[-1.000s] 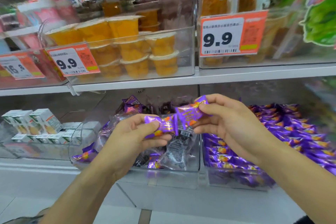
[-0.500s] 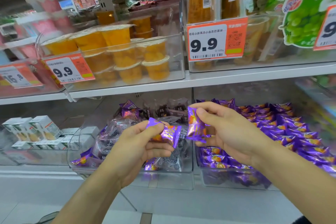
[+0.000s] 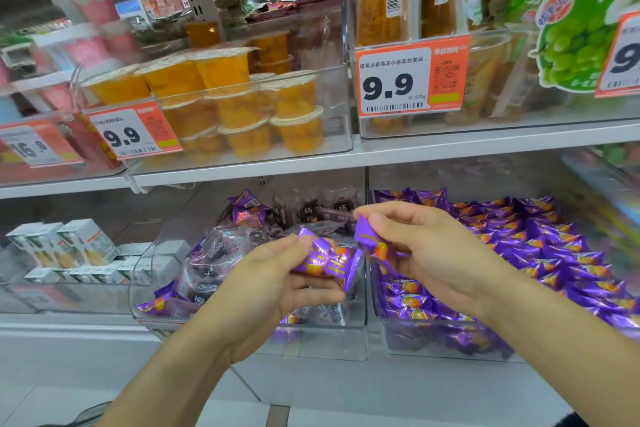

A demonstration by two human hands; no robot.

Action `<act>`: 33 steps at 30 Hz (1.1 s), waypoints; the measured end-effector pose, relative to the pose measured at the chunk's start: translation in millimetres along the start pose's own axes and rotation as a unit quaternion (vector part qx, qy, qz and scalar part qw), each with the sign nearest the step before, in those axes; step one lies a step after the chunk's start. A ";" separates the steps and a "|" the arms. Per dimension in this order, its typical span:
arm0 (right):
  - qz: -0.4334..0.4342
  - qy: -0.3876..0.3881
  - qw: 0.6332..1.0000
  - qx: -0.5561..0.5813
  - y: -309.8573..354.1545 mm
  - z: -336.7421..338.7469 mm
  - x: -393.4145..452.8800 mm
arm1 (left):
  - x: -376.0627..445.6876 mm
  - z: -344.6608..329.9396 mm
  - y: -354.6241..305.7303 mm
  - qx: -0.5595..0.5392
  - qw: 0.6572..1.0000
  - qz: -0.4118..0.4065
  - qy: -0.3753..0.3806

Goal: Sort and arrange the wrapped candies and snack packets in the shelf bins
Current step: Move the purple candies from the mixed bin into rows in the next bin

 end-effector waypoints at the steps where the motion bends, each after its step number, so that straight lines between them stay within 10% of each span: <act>1: -0.001 -0.002 1.000 0.008 -0.4 0.4 0.3 | 0.4 -0.1 0.3 -0.010 1.000 0.005 -0.005; 20: 0.243 -0.116 0.957 -0.109 14.2 -10.7 -12.0 | 2.9 -27.1 -2.2 0.060 0.995 -0.080 0.012; 27: 0.219 0.065 0.968 -0.100 17.3 -10.8 0.4 | -4.5 -27.0 -7.1 -0.034 0.993 -0.104 0.052; 33: 0.183 0.072 0.971 -0.134 21.1 9.9 5.2 | -2.9 -23.3 -7.0 0.090 0.987 -0.133 0.015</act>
Point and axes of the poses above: each hand's wrist, its own x-axis towards the middle knuckle, its own z-axis out of the back of the hand, y = z × x, the point moved 6 cm from there along x, towards the middle knuckle, and after that the axes turned 12 degrees about z, right-handed, at the moved point
